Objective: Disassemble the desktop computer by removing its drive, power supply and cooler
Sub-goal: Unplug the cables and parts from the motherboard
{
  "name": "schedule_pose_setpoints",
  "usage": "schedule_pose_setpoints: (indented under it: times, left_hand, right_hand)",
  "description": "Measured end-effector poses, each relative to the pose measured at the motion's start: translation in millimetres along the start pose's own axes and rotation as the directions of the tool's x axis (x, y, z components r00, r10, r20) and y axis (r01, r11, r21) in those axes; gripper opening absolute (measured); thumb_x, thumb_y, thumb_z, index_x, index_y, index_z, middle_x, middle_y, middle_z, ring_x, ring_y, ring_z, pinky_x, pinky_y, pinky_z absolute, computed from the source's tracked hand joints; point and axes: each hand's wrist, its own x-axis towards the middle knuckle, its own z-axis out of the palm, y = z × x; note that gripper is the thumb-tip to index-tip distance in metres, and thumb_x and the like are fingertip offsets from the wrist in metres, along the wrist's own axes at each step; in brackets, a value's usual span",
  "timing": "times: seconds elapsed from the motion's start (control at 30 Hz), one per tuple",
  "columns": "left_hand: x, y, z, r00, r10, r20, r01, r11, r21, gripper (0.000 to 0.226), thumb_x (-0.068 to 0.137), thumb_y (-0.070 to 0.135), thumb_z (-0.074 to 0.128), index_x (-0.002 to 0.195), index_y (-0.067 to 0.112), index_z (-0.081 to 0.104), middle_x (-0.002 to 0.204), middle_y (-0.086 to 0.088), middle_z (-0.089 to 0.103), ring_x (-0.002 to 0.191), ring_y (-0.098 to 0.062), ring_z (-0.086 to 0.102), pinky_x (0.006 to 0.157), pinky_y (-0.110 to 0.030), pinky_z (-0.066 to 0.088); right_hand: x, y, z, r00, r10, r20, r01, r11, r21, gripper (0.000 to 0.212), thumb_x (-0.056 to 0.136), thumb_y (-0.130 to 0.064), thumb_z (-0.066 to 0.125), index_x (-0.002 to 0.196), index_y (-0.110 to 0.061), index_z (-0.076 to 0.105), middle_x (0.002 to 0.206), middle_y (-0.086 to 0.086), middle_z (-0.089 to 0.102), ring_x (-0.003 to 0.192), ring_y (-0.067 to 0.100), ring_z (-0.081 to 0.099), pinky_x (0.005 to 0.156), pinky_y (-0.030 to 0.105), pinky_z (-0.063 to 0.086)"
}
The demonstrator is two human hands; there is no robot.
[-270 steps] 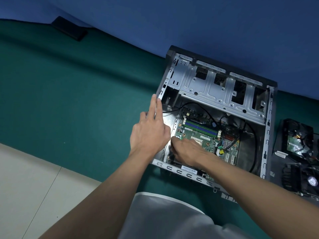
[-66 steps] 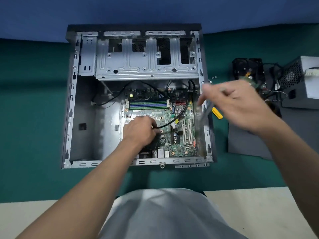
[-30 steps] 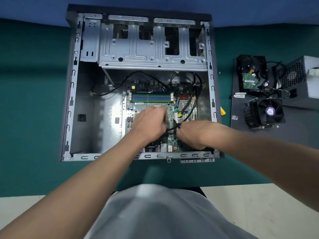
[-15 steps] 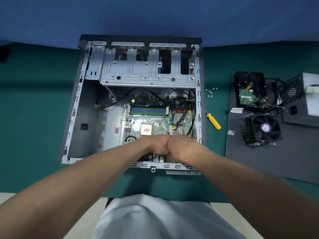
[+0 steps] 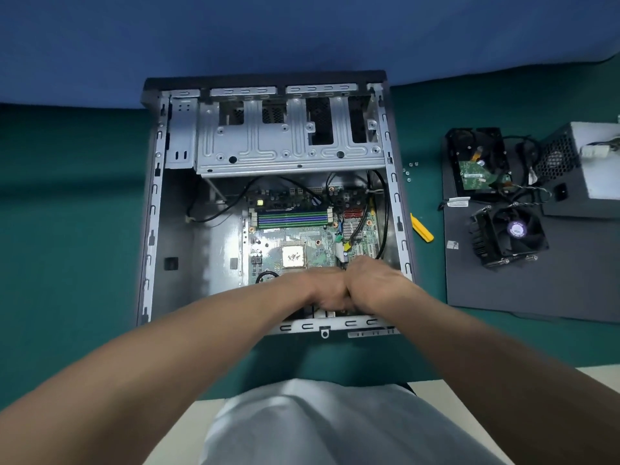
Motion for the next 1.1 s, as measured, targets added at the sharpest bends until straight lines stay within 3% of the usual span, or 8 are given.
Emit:
schedule_pose_setpoints:
  times: [0.23,0.37,0.5,0.6,0.67,0.77,0.9,1.1]
  left_hand:
    - [12.3,-5.3,5.8,0.97,0.091,-0.227,-0.058,0.988,0.146,0.026,0.099,0.019,0.048,0.074,0.024,0.043,0.074,0.004,0.049,0.063,-0.008,0.044,0.056,-0.017,0.032]
    - [18.3,-10.6,9.5,0.958,0.103,-0.269,-0.063,0.986,0.152,0.017,0.099,0.02,0.045,0.083,0.022,0.05,0.082,0.003,0.056,0.073,-0.011,0.052,0.068,-0.02,0.039]
    - [20.0,-13.0,8.3,0.956,0.116,-0.271,-0.071,0.983,0.17,0.033,0.097,0.018,0.046,0.066,0.026,0.038,0.067,0.008,0.043,0.059,-0.003,0.035,0.057,-0.02,0.028]
    - [22.5,-14.6,9.3,0.959,0.095,-0.268,-0.056,0.987,0.151,0.028,0.098,0.02,0.047,0.07,0.023,0.045,0.068,0.007,0.046,0.059,-0.006,0.038,0.057,-0.021,0.028]
    - [22.6,-14.5,10.0,0.958,0.107,-0.268,-0.064,0.985,0.163,0.017,0.099,0.027,0.048,0.084,0.021,0.054,0.082,0.007,0.055,0.074,-0.011,0.05,0.063,-0.022,0.032]
    - [22.3,-14.4,9.5,0.955,0.128,-0.268,-0.081,0.98,0.181,0.014,0.099,0.032,0.05,0.096,0.02,0.057,0.095,0.003,0.06,0.087,-0.014,0.053,0.07,-0.023,0.033]
    - [15.7,-10.8,5.5,0.954,0.13,-0.269,-0.084,0.981,0.174,0.015,0.099,0.032,0.048,0.088,0.022,0.051,0.082,0.003,0.054,0.077,-0.014,0.049,0.069,-0.024,0.038]
    - [10.8,-8.8,2.9,0.961,0.098,-0.26,-0.069,0.991,0.117,0.023,0.1,0.035,0.044,0.08,0.023,0.046,0.073,0.008,0.043,0.083,-0.013,0.048,0.076,-0.026,0.036]
  right_hand:
    - [-3.0,-5.0,-1.2,0.999,0.052,0.001,-0.051,0.99,-0.132,0.034,0.094,0.0,0.052,0.128,0.0,0.051,0.121,0.011,0.06,0.109,0.021,0.061,0.098,0.032,0.049]
    - [-9.4,-6.4,-6.4,0.998,0.044,0.034,-0.039,0.991,-0.132,0.038,0.096,0.001,0.048,0.133,0.0,0.046,0.127,0.013,0.056,0.114,0.025,0.058,0.097,0.035,0.049]
    - [-28.0,-9.1,-21.5,0.999,0.019,0.038,-0.006,0.949,-0.314,0.034,0.096,-0.01,0.054,0.129,-0.003,0.049,0.112,0.006,0.058,0.093,0.019,0.056,0.084,0.03,0.049]
    - [-41.3,-5.7,-31.2,0.991,-0.136,-0.013,0.103,0.807,-0.581,0.02,0.1,-0.022,0.047,0.116,-0.013,0.056,0.089,0.0,0.051,0.081,0.017,0.048,0.073,0.03,0.04]
    - [-46.5,0.1,-32.9,0.975,-0.218,0.032,0.18,0.704,-0.687,0.018,0.102,-0.026,0.044,0.11,-0.018,0.057,0.092,-0.002,0.057,0.08,0.019,0.048,0.082,0.033,0.038]
    - [-49.4,7.5,-33.3,0.946,-0.312,0.087,0.275,0.633,-0.724,0.017,0.101,-0.027,0.042,0.099,-0.019,0.057,0.102,-0.001,0.062,0.086,0.023,0.057,0.099,0.041,0.04]
    - [-42.7,11.5,-32.3,0.909,-0.405,0.096,0.348,0.613,-0.709,0.015,0.098,-0.023,0.045,0.094,-0.015,0.056,0.078,0.0,0.049,0.076,0.024,0.055,0.071,0.036,0.047]
    - [-38.4,12.3,-33.3,0.849,-0.512,0.13,0.469,0.616,-0.633,0.029,0.103,-0.024,0.034,0.085,-0.014,0.055,0.067,-0.002,0.044,0.068,0.019,0.049,0.082,0.038,0.052]
